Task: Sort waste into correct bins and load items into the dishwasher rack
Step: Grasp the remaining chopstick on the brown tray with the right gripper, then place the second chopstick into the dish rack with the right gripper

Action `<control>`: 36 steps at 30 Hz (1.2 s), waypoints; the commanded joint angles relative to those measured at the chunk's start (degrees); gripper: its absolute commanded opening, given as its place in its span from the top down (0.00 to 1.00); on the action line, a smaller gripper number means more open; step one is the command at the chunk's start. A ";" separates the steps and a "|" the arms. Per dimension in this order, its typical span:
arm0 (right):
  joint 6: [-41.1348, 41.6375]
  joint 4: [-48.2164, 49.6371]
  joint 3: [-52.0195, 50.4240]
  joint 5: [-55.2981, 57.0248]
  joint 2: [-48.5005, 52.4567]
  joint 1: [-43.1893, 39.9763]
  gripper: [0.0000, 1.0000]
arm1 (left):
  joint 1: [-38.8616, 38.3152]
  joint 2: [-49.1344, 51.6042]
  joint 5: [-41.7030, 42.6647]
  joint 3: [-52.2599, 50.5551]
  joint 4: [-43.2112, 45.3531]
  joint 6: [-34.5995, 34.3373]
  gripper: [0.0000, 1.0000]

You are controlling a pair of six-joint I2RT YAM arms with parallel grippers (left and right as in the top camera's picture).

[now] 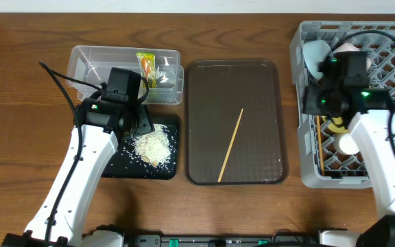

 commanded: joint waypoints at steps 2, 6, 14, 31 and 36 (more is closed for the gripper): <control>4.04 0.26 -0.52 -4.39 -0.22 8.07 0.47 | 0.35 0.00 -0.46 0.33 -0.20 -0.15 0.31; 7.50 1.20 -2.10 -3.80 2.40 14.91 0.47 | 0.35 0.00 -0.46 0.33 -0.20 -0.15 0.31; 17.88 3.74 -3.28 -0.48 13.38 25.44 0.47 | 0.35 0.02 -0.46 0.33 -0.22 -0.13 0.31; 28.17 4.37 -2.95 7.17 20.57 27.96 0.93 | 0.35 0.02 -0.46 0.33 -0.22 -0.13 0.32; 19.43 1.70 -0.79 8.52 11.37 21.24 0.96 | 0.35 0.00 -0.46 0.33 -0.39 -0.13 0.32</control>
